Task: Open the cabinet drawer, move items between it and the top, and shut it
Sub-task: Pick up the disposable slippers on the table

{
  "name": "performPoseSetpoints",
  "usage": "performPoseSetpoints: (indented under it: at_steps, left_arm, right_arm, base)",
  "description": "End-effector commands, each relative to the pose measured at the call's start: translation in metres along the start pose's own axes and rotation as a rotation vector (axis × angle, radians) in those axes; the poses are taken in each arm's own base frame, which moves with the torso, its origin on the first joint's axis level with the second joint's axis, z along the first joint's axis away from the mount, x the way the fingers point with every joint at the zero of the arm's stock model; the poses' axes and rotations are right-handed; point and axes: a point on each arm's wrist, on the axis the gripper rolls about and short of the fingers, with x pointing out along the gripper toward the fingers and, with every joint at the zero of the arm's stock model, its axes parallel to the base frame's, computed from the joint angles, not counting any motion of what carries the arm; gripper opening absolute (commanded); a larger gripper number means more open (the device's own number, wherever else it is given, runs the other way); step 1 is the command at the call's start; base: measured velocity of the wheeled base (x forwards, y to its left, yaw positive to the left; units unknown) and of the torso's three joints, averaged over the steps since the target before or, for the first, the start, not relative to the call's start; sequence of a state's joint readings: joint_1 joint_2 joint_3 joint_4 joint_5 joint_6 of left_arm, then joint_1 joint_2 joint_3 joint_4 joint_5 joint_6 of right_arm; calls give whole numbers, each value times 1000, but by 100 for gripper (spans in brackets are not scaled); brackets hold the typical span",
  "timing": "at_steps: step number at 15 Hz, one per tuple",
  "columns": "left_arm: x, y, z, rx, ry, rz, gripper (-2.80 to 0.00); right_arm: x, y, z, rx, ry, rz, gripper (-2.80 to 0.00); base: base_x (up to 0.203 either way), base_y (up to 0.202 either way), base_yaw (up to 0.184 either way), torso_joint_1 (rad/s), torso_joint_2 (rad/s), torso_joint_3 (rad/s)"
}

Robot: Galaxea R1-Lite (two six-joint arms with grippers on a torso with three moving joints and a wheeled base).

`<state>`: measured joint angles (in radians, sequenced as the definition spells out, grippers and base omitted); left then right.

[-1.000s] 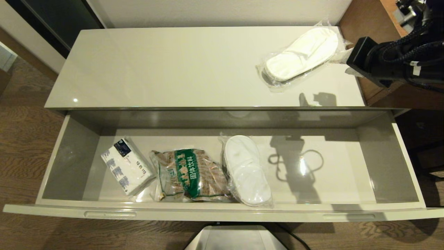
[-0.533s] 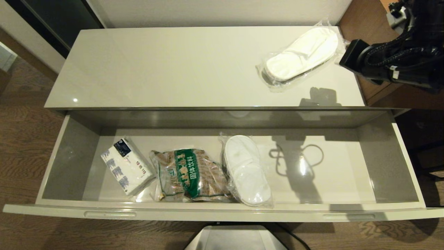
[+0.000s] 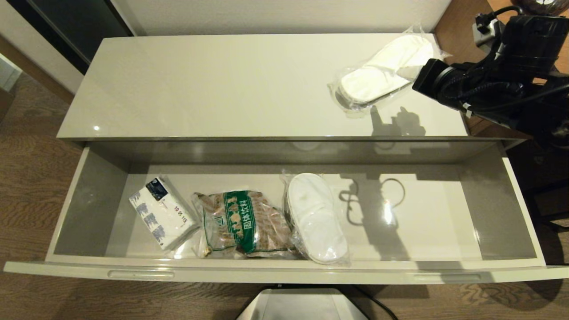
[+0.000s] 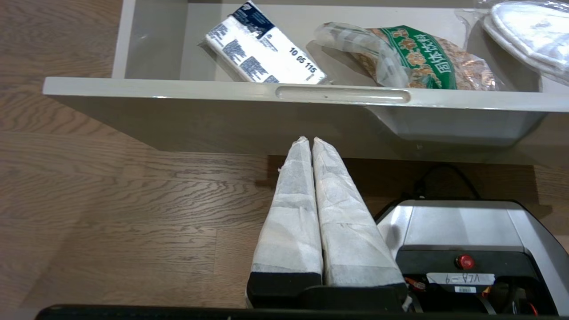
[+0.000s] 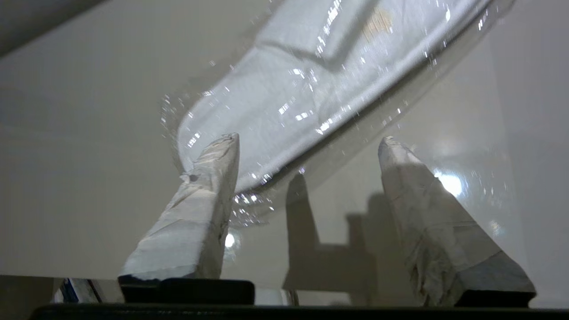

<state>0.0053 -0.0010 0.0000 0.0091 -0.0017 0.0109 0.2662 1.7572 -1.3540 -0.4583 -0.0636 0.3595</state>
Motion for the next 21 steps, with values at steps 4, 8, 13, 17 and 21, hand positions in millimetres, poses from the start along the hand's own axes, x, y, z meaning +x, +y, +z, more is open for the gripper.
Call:
performPoseSetpoints:
  at_steps: [4, 8, 13, 17, 21]
  left_arm:
    - [0, 0, 0, 0, -1, 1, -280]
    - [0, 0, 0, 0, 0, 3, -280]
    - [0, 0, 0, 0, -1, 1, -280]
    - [0, 0, 0, 0, -1, 1, -280]
    - [0, 0, 0, 0, -1, 1, -280]
  right_arm:
    - [12, 16, -41, -103, -65, 87, 0]
    - [34, 6, -81, -133, -52, 86, 0]
    - [42, 1, -96, -147, -56, 86, 0]
    - [40, 3, -90, -149, -64, 87, 0]
    - [42, -10, -84, -171, -69, -47, 0]
  base:
    - [0, 0, 0, 0, 0, 0]
    - [0, 0, 0, 0, 0, 0]
    - [0, 0, 0, 0, 0, 0]
    - [0, 0, 0, 0, 0, 0]
    - [0, 0, 0, 0, 0, 0]
